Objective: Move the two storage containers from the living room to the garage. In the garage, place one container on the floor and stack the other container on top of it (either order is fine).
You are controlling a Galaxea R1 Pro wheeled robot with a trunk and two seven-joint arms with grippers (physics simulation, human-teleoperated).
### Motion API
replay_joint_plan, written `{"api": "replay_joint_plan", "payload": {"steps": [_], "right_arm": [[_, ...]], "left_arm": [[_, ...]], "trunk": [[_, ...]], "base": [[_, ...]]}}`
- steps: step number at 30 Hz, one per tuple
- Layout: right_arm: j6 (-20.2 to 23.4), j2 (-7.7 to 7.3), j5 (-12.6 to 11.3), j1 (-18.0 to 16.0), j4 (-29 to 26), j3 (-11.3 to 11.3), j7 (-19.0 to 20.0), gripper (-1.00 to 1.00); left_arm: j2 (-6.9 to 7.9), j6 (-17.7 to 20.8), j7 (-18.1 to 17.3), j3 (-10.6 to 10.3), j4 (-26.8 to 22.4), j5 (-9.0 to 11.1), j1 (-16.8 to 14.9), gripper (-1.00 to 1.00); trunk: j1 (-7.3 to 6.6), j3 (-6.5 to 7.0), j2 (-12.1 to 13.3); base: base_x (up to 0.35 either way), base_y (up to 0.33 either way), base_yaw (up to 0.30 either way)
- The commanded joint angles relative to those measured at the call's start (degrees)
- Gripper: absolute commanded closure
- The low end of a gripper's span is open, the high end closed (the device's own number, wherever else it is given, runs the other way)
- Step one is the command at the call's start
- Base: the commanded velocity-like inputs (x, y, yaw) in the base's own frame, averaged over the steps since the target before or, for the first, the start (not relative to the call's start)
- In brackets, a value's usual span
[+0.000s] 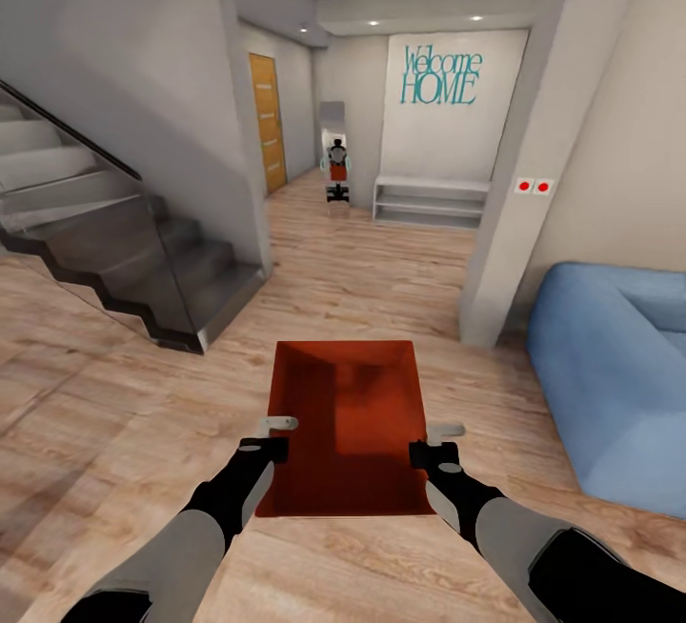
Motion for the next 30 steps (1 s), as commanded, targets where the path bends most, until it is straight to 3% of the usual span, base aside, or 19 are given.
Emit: {"api": "replay_joint_plan", "payload": {"steps": [1, 30], "right_arm": [[-0.22, -0.09, 0.48, -0.11, -0.17, -1.32, -0.32, 1.00], [-0.25, -0.34, 0.56, -0.11, -0.11, -1.32, -0.15, 1.00]], "left_arm": [[0.06, 0.86, 0.43, -0.67, 2.28, 0.88, 0.00, 1.00], [0.06, 0.86, 0.43, -0.67, 2.50, 0.92, 0.00, 1.00]], "trunk": [[0.07, -0.10, -0.12], [0.07, -0.10, -0.12]], "base": [[0.319, 0.000, -0.024], [0.320, 0.000, -0.001]]}}
